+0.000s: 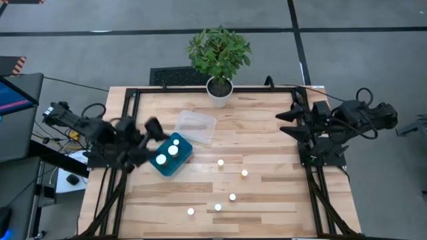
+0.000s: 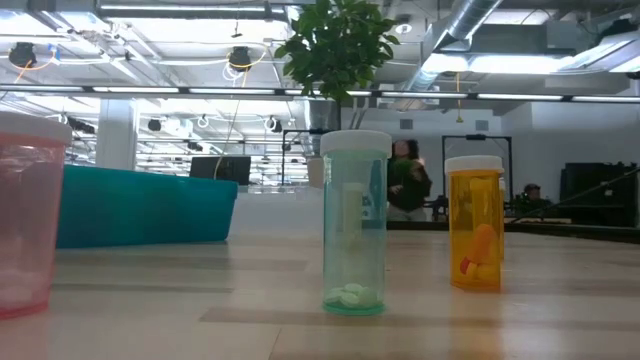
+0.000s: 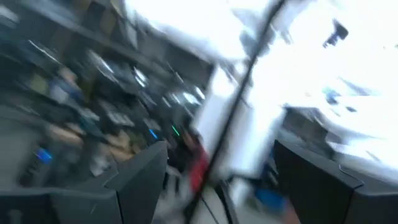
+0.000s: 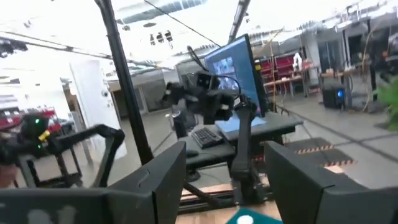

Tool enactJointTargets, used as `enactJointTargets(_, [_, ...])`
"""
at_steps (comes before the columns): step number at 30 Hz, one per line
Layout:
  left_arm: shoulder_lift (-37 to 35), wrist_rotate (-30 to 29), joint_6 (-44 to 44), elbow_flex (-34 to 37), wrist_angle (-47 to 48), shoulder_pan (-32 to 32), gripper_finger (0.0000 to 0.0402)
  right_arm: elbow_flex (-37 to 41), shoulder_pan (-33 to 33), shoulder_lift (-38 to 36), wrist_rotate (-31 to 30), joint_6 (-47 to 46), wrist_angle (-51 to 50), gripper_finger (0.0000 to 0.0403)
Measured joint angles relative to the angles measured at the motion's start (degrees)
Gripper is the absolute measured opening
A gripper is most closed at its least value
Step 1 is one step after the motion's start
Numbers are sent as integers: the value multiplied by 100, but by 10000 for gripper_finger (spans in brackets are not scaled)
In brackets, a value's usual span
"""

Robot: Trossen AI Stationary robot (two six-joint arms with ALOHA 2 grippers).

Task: Pick and place medicine bottles into bin by pill shape (circle, oval)
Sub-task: Put the orange pill bottle into the transparent bin

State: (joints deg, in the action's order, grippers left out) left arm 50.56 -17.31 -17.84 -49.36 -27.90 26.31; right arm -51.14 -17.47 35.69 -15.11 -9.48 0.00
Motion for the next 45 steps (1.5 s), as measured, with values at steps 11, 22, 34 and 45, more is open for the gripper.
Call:
enactJointTargets(11, [18, -666, -373, -2, -247, -735, 288, -8, 0, -1089, 2, 390, -260, 226])
enactJointTargets(22, [-324, -603, -692, 0, 15, -912, 288, -11, 0, -1702, 7, 92, -1042, 226])
enactJointTargets(34, [-953, -1326, -702, 2, 1296, -912, 288, -7, -2, -1547, 4, 237, -1240, 226])
enactJointTargets(45, [-954, -1351, -1229, 2, 1568, -912, 288, -6, -2, -1544, 4, 249, -1371, 226])
